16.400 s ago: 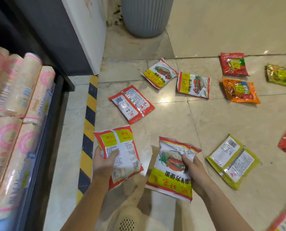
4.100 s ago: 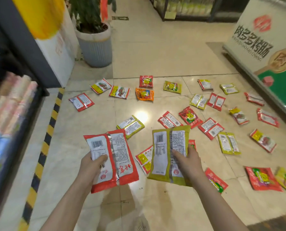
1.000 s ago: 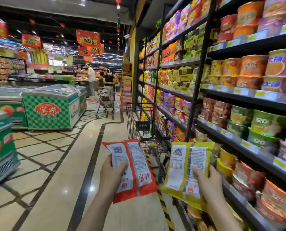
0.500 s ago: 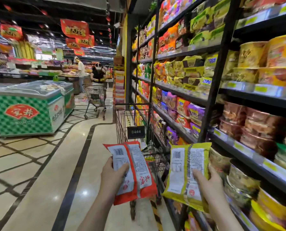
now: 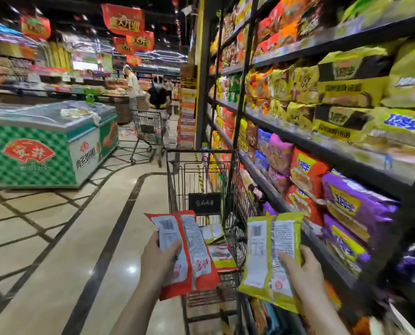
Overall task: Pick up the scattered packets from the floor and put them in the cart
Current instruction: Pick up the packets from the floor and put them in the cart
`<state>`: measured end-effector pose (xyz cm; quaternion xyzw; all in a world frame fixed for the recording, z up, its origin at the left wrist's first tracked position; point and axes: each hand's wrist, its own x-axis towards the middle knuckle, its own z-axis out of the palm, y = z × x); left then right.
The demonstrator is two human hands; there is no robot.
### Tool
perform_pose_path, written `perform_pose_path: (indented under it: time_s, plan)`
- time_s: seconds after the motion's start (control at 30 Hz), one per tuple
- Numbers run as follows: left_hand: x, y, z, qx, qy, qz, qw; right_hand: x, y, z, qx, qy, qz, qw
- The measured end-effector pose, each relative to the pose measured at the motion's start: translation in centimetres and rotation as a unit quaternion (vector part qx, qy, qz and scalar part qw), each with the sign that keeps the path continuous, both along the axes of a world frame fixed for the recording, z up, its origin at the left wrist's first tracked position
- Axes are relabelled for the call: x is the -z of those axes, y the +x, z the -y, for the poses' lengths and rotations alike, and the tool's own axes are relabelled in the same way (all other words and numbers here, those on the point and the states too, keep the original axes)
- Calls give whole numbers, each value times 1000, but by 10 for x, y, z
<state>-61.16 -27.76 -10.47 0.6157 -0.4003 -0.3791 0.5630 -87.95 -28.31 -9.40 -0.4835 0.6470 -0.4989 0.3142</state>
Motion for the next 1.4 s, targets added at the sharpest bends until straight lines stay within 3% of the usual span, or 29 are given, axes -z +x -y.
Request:
perform_pose_path:
  time_s: [0.13,0.33,0.53,0.7,0.83,0.97,1.17,1.4]
  plan:
    - [24,9,93,4,8,22,1000,26,7,98,1,14,-20,1000]
    - [61,11,226,30,71,56,995,80,15,231,-9,113,-91,989]
    - [121,5,325,50,131,112,984,138,23,333,-29,219,-149,964]
    - [189,-2,390,33,230,95,968,206,32,417,-91,294,-172,936]
    - [251,-6,425,-1,311,88,946,265,39,467,-143,367,-183,901]
    - [302,-7,449,-27,386,79,919,315,52,502,-153,483,-137,851]
    - [373,-7,465,-60,471,81,876,382,50,531,-159,537,-125,819]
    - [409,-8,467,-51,513,68,854,423,38,531,-118,536,-102,830]
